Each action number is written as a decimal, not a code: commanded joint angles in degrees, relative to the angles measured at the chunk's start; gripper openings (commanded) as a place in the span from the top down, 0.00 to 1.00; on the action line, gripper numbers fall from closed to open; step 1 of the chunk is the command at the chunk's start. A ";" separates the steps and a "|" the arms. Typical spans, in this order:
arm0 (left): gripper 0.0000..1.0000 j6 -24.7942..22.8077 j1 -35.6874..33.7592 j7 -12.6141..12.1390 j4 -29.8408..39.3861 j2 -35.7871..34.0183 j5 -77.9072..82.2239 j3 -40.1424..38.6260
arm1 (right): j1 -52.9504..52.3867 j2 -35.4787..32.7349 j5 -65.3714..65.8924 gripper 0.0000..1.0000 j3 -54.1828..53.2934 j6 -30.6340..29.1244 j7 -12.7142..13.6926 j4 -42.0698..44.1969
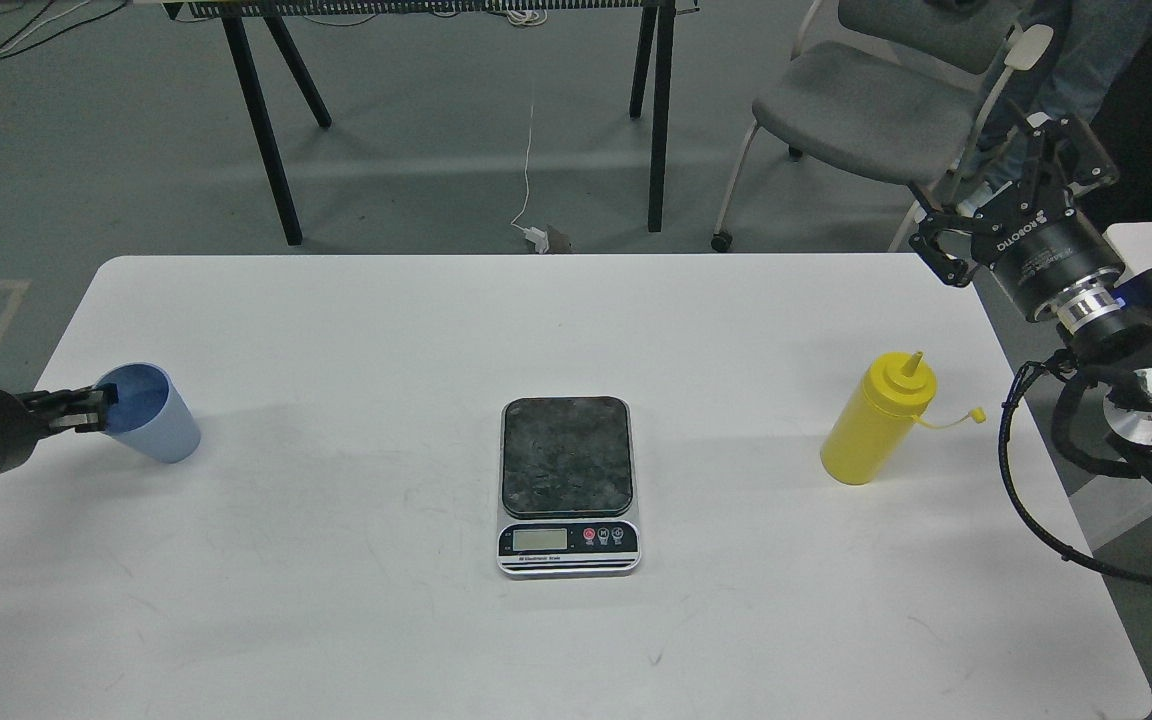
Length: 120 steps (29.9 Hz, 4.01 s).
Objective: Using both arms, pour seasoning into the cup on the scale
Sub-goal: 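Grasp the blue cup with the left gripper, then lift the blue cup and lower it onto the scale, then release the cup and raise the left gripper away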
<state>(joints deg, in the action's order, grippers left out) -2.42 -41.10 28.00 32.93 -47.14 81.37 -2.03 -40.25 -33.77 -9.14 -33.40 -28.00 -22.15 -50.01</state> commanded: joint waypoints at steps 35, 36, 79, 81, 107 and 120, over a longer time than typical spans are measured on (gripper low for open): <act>0.95 -24.30 -29.91 0.00 24.46 18.83 19.35 0.18 | 0.26 -0.24 0.00 0.01 -0.71 0.00 -0.35 0.44; 0.95 -24.56 -30.09 0.00 24.46 19.54 19.35 0.10 | 0.26 -0.24 0.00 0.01 -0.71 0.00 -0.26 0.44; 0.72 -24.48 -27.54 0.00 14.88 32.11 17.95 3.35 | 0.09 0.02 0.00 0.01 -0.44 0.00 -0.26 0.09; 0.60 -24.48 -27.54 0.00 14.88 31.67 16.37 3.26 | 0.09 0.02 0.00 0.01 -0.44 0.00 -0.26 0.00; 0.06 -25.58 -28.17 0.00 -5.76 21.21 -67.91 -21.17 | 18.26 -18.07 -27.05 0.01 -2.11 0.00 8.88 -10.36; 0.04 -25.58 -20.25 0.00 -9.20 22.36 -76.98 -21.44 | 39.11 -13.79 -33.75 0.01 -2.02 0.00 7.39 -21.88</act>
<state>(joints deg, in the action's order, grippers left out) -28.00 -62.03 27.99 23.73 -24.30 4.50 -23.53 -2.30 -51.26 -43.45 -35.46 -28.00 -14.31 -71.28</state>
